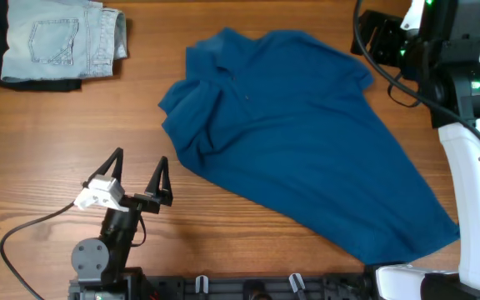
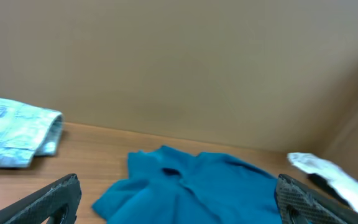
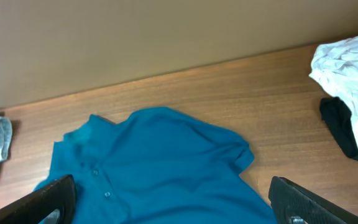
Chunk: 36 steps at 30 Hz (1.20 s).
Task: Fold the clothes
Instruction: 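Grasp the shirt's left shoulder edge with the left gripper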
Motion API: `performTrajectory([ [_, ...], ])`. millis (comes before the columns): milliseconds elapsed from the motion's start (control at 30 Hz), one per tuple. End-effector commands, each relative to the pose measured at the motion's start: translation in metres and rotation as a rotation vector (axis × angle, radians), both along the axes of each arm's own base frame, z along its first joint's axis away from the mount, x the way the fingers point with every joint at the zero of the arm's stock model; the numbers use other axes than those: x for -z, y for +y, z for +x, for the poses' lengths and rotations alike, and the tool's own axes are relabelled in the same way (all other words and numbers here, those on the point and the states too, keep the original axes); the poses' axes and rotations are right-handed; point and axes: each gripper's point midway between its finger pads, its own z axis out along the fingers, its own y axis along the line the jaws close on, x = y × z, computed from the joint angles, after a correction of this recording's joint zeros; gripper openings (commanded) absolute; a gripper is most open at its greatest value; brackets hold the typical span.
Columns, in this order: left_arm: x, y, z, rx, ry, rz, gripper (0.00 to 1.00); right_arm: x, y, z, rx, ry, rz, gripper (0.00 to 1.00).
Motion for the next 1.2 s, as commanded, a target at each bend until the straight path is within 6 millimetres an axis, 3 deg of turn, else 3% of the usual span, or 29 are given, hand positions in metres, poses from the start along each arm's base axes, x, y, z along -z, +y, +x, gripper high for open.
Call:
performTrajectory([
  [0, -0.052, -0.016, -0.007, 0.100, -0.022, -0.017, 1.00, -0.006, 0.004, 0.002, -0.009, -0.020, 0.024, 1.00],
  [167, -0.086, -0.032, 0.012, 0.194, 0.110, 0.041, 1.00, -0.005, 0.004, 0.002, -0.009, -0.013, 0.023, 1.00],
  [300, -0.082, -0.048, 0.038, 0.306, 0.307, 0.112, 1.00, -0.004, 0.004, 0.001, -0.010, -0.009, 0.022, 1.00],
  [433, -0.037, -0.052, 0.070, 0.350, 0.545, 0.078, 1.00, 0.002, 0.003, -0.001, -0.009, 0.011, 0.019, 1.00],
  [600, 0.033, -0.028, 0.104, 0.212, 0.794, -0.008, 1.00, 0.013, 0.004, -0.001, -0.011, 0.041, 0.015, 1.00],
  [733, 0.089, 0.000, 0.118, 0.091, 1.004, -0.213, 1.00, 0.020, 0.007, 0.002, -0.023, 0.062, 0.023, 1.00],
  [867, 0.127, 0.012, 0.122, 0.059, 1.111, -0.253, 1.00, 0.029, 0.011, 0.007, -0.037, 0.086, 0.037, 1.00],
  [1167, 0.148, 0.008, 0.140, 0.012, 1.138, -0.155, 1.00, 0.052, 0.019, 0.015, -0.066, 0.148, 0.058, 1.00],
])
